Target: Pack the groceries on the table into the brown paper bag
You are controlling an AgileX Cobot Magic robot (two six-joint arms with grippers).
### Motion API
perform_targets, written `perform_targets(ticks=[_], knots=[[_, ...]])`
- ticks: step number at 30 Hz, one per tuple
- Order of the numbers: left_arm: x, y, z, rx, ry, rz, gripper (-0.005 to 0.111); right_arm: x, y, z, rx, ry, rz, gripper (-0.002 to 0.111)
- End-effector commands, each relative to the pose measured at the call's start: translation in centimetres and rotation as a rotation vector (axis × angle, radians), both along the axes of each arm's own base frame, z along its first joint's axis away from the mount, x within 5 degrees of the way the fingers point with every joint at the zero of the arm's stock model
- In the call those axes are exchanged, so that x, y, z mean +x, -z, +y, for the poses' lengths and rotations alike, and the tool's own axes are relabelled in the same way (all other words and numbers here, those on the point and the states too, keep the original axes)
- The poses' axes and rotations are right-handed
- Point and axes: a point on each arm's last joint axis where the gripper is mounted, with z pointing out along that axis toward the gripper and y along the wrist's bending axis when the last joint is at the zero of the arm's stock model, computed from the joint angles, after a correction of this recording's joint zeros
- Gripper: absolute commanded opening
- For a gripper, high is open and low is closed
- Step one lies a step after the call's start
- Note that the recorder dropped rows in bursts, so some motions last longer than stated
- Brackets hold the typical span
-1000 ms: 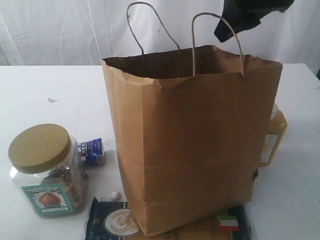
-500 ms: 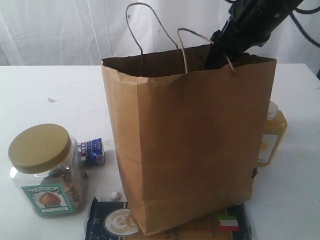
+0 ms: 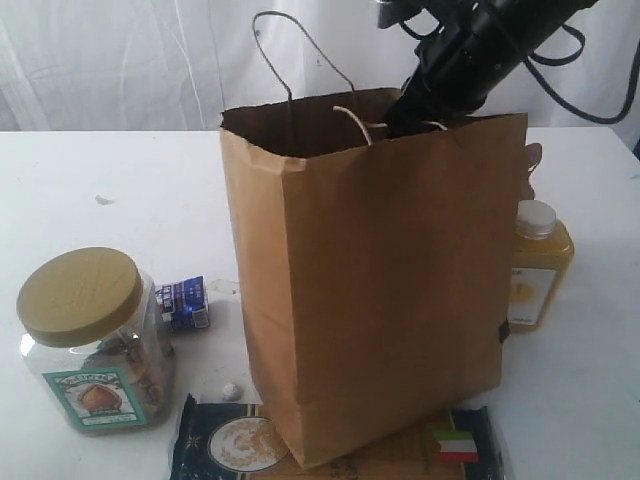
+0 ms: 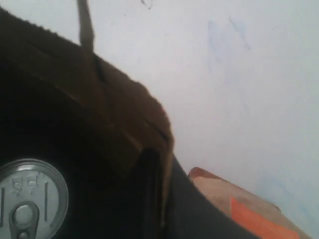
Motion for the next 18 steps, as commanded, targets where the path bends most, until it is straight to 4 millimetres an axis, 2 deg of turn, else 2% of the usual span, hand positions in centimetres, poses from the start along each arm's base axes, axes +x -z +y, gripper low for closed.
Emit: perform_targets(ticks=[1,4,11,18], knots=[[0.0,0.2,0.0,0.004,-0.001,0.004,0.0,0.7,-1.5,1.2,0.037,0.003,-0.141,0.0],[0.0,0.2,0.0,0.004,-0.001,0.004,0.0,1.6,-2.1,1.4,0.065,0.051,-0.247,0.0],[0.0,0.2,0.0,0.004,-0.001,0.004,0.0,3.3,-3.2,1.5,0.181,0.205,-0.352,0.0],[0.0,0.2,0.0,0.004,-0.001,0.004,0.0,3.6,-2.9,1.6,0.217,0.255,-0.333,0.0]])
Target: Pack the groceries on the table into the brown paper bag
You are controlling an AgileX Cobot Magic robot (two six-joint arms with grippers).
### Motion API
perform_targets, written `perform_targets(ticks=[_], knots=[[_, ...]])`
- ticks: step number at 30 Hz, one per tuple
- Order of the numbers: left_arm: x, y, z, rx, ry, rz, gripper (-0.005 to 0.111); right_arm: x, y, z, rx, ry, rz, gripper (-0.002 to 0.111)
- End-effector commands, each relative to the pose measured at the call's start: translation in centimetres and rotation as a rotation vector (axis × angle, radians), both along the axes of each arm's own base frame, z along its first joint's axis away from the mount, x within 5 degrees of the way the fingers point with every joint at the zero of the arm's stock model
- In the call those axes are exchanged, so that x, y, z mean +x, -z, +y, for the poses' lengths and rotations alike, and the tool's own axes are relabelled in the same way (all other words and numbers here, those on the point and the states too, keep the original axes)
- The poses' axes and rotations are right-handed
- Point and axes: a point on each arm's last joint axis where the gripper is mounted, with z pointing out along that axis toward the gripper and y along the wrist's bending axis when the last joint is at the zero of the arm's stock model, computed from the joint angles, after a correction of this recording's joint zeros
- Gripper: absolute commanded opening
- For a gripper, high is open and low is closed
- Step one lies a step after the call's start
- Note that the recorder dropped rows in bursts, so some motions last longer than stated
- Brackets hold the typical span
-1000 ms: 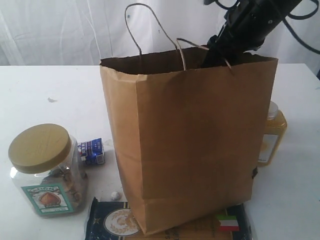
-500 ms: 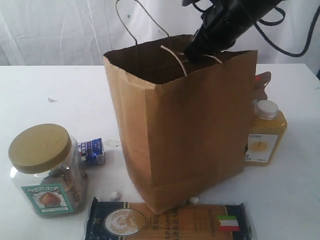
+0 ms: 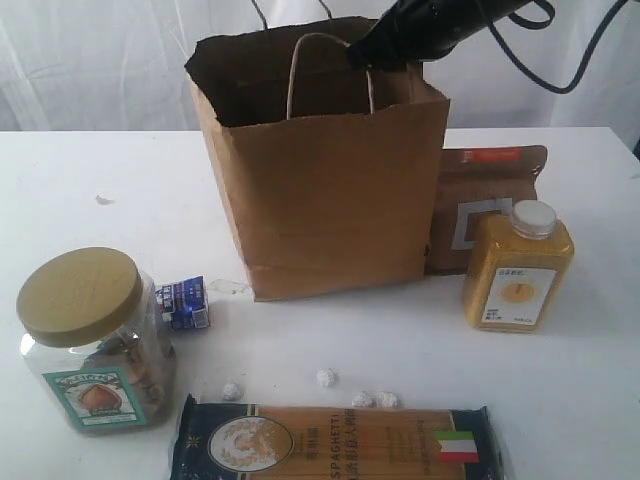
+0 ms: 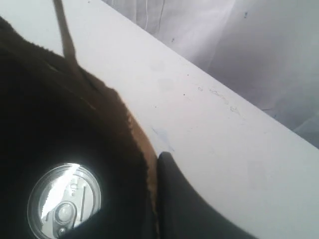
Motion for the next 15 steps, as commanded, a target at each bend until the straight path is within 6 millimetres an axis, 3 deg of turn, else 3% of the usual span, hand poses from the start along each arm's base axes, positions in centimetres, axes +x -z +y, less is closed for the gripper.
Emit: perform_targets(ticks=[1,10,15], knots=[[0.0,0.2,0.0,0.004,-0.001,0.004,0.0,0.4,-0.8,0.0,0.058,0.048,-0.035,0.0],[0.0,0.2,0.0,0.004,-0.001,0.004,0.0,0.7,-1.5,1.0,0.076,0.037,-0.061,0.0],[0.0,0.2,0.0,0.004,-0.001,0.004,0.0,0.0,-1.0,1.4,0.048,0.0,0.006,0.002]])
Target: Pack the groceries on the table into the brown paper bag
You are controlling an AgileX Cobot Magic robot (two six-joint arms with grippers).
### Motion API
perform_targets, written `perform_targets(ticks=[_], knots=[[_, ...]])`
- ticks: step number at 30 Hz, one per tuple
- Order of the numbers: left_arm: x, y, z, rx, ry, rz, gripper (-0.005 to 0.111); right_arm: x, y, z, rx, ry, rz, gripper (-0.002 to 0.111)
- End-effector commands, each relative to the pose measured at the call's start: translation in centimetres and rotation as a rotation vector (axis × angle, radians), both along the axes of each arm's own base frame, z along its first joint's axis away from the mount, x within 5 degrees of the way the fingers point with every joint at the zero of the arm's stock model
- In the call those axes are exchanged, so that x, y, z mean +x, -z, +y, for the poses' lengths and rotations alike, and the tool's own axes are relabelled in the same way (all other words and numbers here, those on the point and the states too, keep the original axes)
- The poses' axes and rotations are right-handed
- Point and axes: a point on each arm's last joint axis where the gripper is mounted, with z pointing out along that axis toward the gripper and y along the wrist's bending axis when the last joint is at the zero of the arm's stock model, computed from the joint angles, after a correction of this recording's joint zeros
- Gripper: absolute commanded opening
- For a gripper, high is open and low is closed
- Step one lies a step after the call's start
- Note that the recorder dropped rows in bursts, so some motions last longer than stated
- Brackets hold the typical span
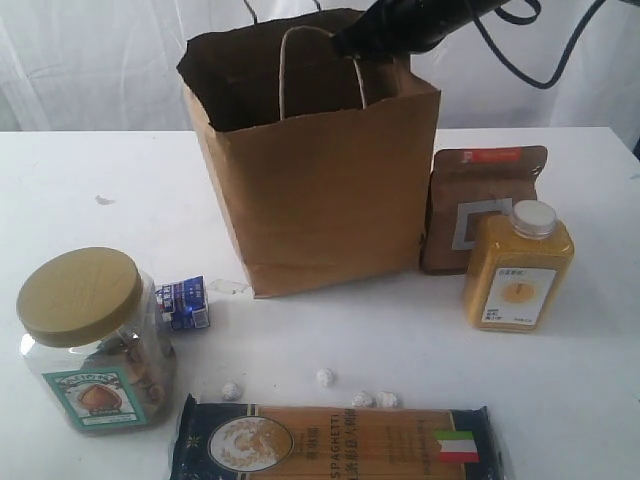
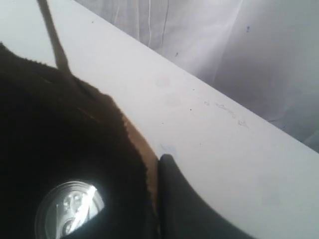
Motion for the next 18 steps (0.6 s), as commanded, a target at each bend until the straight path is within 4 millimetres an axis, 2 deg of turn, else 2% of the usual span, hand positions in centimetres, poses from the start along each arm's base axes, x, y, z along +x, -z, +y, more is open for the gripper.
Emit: perform_targets(ticks=[1,3,7,8,12,18], knots=[[0.0,0.2,0.0,0.004,-0.001,0.004,0.0,-0.7,-0.6,0.2,-0.003,-0.022,0.026,0.006],[0.0,0.2,0.0,0.004,-0.001,0.004,0.0,-0.9,-0.3,0.2,-0.027,-0.034,0.053,0.022],[0.0,0.2,0.0,0.004,-0.001,0.004,0.0,-1.3,0.2,0.0,-0.082,-0.06,0.11,0.062],[0.0,0.2,0.0,0.004,-0.001,0.004,0.0,-1.4,0.3,-0.1,-0.089,-0.063,0.121,0.068],[0.0,0.2,0.0,0.004,-0.001,0.004,0.0,-1.6,0.0,-0.3,-0.105,-0.046,0.124,0.072],[0.0,0.2,0.0,0.004,-0.001,0.004,0.0,-2.4,-1.7,-1.6,-0.148,0.006,0.09,0.072]])
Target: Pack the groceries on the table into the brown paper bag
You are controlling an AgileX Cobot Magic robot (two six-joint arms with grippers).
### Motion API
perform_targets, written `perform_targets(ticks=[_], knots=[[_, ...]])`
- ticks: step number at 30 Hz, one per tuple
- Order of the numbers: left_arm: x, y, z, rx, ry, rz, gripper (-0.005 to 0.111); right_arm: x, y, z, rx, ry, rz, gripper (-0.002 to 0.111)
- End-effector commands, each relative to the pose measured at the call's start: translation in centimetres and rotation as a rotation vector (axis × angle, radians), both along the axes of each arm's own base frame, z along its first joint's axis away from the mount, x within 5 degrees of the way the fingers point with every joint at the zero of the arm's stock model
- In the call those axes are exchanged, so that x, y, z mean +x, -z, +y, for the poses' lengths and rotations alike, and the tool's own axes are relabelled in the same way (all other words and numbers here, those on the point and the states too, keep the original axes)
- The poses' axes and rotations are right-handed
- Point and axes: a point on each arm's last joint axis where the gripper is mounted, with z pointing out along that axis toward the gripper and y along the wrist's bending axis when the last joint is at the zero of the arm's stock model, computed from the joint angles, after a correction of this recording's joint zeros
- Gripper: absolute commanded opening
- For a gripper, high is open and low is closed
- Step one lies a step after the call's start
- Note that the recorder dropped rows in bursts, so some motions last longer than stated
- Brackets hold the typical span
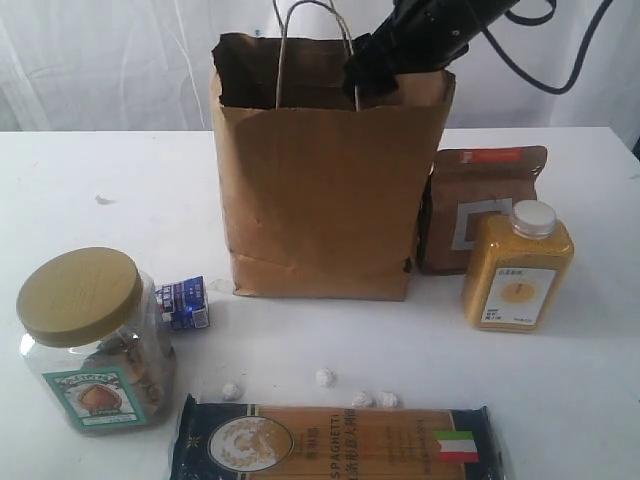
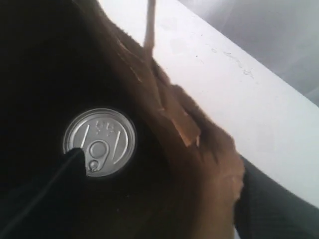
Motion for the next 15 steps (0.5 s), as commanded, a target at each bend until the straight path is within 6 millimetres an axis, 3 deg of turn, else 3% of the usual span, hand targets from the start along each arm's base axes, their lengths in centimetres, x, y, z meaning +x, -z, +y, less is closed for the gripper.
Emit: perform_targets(ticks=[1,15], knots=[[0.0,0.2,0.0,0.004,-0.001,0.004,0.0,-0.8,-1.9,-1.1,-0.013,0.034,-0.024,0.072],[0.0,0.2,0.0,0.004,-0.001,0.004,0.0,-1.9,-4.1,-1.9,0.009,0.051,-0.07,0.072]])
